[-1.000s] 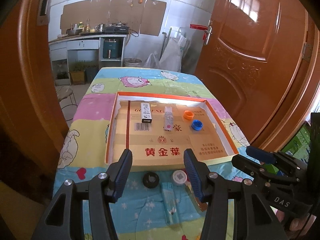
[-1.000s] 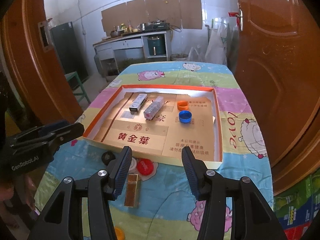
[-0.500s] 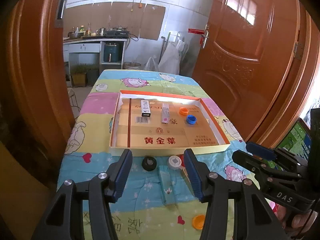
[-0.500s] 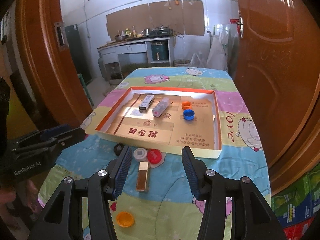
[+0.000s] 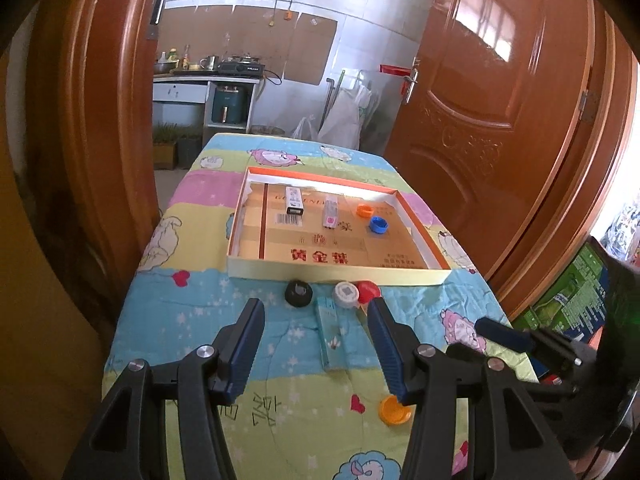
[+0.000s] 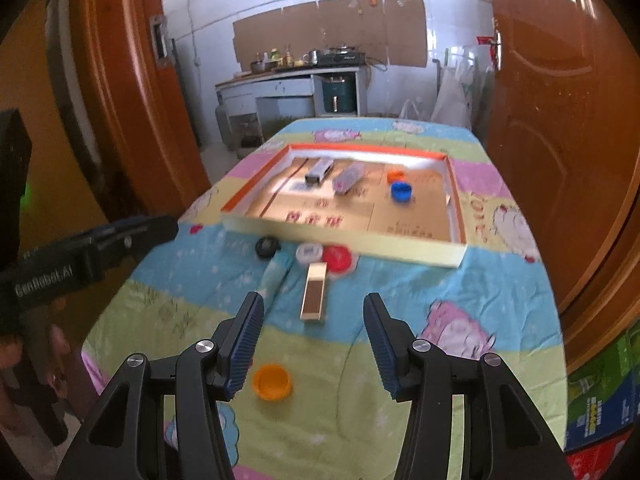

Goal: Organize rigid objects
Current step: 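Grasp the orange cap with right tool while left grasps the light blue lighter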

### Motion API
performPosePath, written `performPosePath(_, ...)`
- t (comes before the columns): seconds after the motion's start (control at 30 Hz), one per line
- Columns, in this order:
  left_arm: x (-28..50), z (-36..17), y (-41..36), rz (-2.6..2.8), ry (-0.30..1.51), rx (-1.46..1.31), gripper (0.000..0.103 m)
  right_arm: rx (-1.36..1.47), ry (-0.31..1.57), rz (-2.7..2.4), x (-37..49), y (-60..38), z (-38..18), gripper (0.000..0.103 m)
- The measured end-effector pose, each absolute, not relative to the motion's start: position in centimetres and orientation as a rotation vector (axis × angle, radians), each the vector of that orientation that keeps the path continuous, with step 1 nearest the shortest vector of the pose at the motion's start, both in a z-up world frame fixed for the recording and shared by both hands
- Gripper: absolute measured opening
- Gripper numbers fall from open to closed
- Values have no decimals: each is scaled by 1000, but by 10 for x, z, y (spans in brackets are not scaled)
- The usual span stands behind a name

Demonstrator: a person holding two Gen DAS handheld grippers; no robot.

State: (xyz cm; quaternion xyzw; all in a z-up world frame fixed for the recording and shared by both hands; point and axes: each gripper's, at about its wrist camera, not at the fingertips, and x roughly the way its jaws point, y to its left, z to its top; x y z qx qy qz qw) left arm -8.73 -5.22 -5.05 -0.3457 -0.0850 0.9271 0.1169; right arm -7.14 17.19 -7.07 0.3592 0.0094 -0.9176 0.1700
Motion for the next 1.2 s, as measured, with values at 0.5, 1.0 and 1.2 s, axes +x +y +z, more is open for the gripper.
performPosePath(0.5, -69, -78, -63, 2722, -269, -1053, 53, 1069, 138, -2504, -47, 137, -137, 63)
performPosePath(1.0, -81, -100, -53, 2676, -212, -1117, 53, 1052, 234, -2532, -56, 124, -151, 31)
performPosePath(1.2, -100, -110, -26, 2645, -121, -1142, 53, 1046, 197, -2562, -58, 135, -149, 31)
